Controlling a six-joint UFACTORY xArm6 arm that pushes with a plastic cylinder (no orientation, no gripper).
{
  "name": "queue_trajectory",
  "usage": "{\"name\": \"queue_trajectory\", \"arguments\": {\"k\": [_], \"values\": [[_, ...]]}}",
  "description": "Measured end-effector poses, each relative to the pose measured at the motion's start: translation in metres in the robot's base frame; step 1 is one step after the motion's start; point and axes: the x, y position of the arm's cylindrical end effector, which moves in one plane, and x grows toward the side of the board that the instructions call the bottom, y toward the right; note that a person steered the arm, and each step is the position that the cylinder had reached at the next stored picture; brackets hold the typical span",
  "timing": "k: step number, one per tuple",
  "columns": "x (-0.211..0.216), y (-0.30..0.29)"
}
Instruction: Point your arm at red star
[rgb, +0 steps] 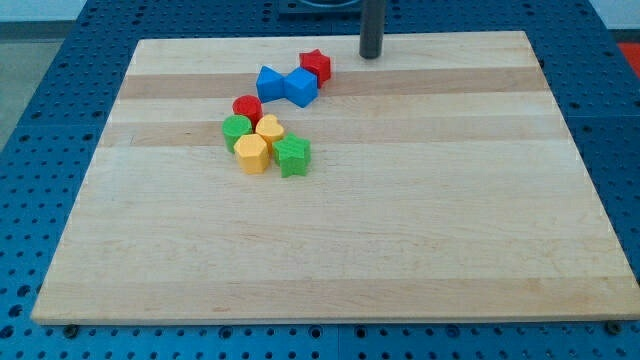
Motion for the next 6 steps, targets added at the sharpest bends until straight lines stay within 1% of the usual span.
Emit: {"name": "queue_trajectory", "arguments": {"k": [1,2,3,4,6], "values": [[-0.019,-0.042],[-0.02,-0.087],[-0.017,-0.108],[-0.009,-0.109],[0.005,-0.082]]}}
